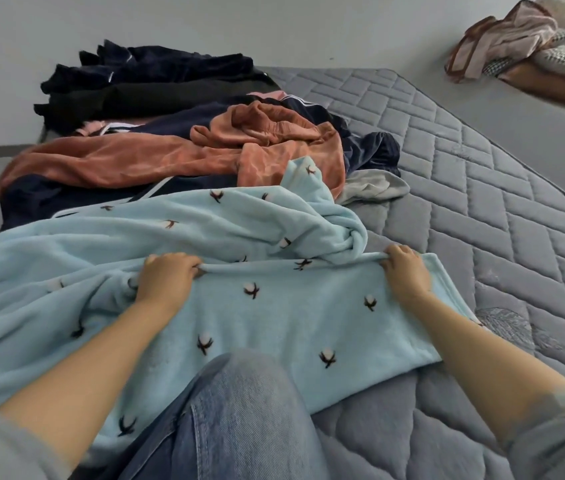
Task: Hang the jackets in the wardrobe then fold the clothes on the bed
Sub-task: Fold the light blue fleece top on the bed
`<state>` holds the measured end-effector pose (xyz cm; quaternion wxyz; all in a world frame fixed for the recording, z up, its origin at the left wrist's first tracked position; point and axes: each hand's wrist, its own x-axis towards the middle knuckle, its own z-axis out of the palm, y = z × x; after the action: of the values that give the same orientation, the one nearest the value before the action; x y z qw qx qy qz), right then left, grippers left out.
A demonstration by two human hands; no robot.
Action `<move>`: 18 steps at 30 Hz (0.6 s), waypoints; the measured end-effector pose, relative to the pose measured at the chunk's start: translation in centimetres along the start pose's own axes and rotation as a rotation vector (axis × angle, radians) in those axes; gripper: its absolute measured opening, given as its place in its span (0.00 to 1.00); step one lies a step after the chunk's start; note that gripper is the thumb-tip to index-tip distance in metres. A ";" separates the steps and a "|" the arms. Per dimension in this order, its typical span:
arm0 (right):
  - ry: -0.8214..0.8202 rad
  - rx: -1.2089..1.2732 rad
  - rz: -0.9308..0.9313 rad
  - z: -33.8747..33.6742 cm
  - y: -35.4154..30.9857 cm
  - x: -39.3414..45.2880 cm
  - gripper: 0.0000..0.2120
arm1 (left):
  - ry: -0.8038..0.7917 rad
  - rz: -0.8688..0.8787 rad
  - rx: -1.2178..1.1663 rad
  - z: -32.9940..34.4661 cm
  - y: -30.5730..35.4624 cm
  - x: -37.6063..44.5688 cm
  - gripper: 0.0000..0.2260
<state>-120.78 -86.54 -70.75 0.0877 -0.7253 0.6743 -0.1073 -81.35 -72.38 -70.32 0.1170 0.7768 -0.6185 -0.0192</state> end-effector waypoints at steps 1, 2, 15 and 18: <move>-0.043 0.001 0.046 0.3 -0.2 0.2 0.11 | -0.045 -0.015 0.033 0.1 0.5 0.1 0.09; -0.078 -0.003 0.102 0.6 -0.4 0.1 0.14 | -0.064 -0.029 0.045 0.3 0.9 -0.1 0.09; -0.165 -0.111 -0.083 2.2 5.3 -7.2 0.29 | -0.434 0.427 0.078 6.1 2.5 -2.0 0.31; -0.201 -0.150 0.073 0.1 9.6 -7.0 0.30 | -0.518 0.412 0.079 5.4 2.7 -1.1 0.28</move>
<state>-130.46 -80.31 -73.72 0.1041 -0.7119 0.6942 0.0202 -85.14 -72.72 -75.18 -0.0729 0.6088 -0.7719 -0.1678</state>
